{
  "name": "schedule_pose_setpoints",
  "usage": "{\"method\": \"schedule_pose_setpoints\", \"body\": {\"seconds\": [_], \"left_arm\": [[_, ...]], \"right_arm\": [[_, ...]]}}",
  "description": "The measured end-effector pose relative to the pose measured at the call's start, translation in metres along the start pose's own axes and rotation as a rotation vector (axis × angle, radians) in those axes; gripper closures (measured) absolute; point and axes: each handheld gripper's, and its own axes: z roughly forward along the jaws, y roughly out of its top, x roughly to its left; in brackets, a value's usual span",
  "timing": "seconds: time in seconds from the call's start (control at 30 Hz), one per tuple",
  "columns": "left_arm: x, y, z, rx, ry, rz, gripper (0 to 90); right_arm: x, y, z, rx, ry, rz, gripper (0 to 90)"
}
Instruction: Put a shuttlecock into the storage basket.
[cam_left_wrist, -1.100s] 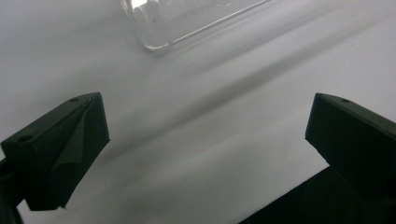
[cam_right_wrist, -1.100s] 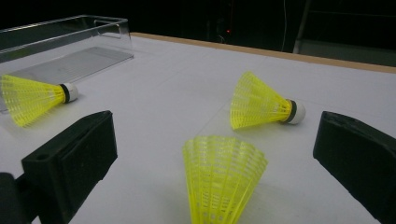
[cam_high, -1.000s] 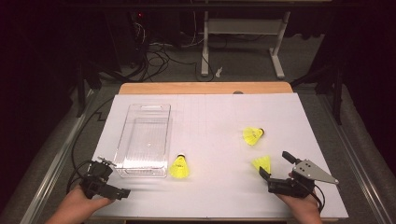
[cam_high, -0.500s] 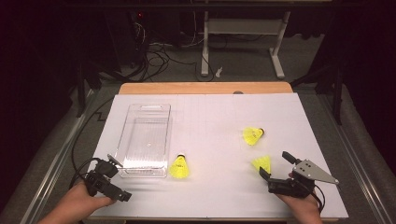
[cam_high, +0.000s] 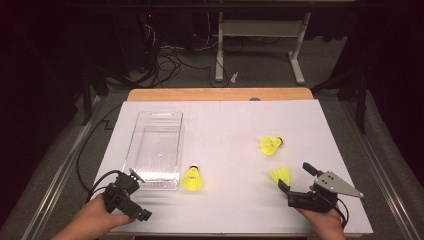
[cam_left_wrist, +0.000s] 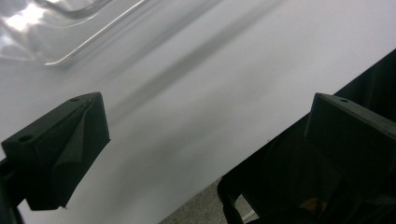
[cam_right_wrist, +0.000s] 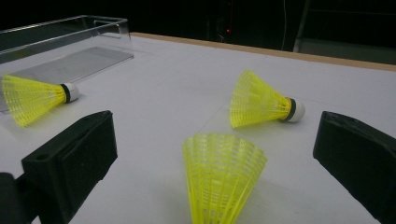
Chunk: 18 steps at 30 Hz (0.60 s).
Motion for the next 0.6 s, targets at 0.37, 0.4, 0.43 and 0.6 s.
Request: {"method": "schedule_pose_setpoints", "body": {"seconds": [0.37, 0.4, 0.43, 0.6], "left_arm": [[-0.024, 0.016, 0.007, 0.037, -0.027, 0.072, 0.8], [-0.028, 0.019, 0.008, 0.039, -0.027, 0.084, 0.7], [-0.028, 0.019, 0.008, 0.039, -0.027, 0.084, 0.8], [-0.036, 0.027, 0.012, 0.057, -0.032, 0.113, 0.7]], "right_arm": [[0.0, 0.0, 0.0, -0.003, 0.002, 0.001, 0.4], [0.0, 0.0, -0.001, -0.004, 0.003, 0.002, 0.4], [0.0, 0.0, -0.001, -0.004, 0.003, 0.002, 0.4], [0.0, 0.0, -0.001, -0.005, 0.003, 0.002, 0.4]]}}
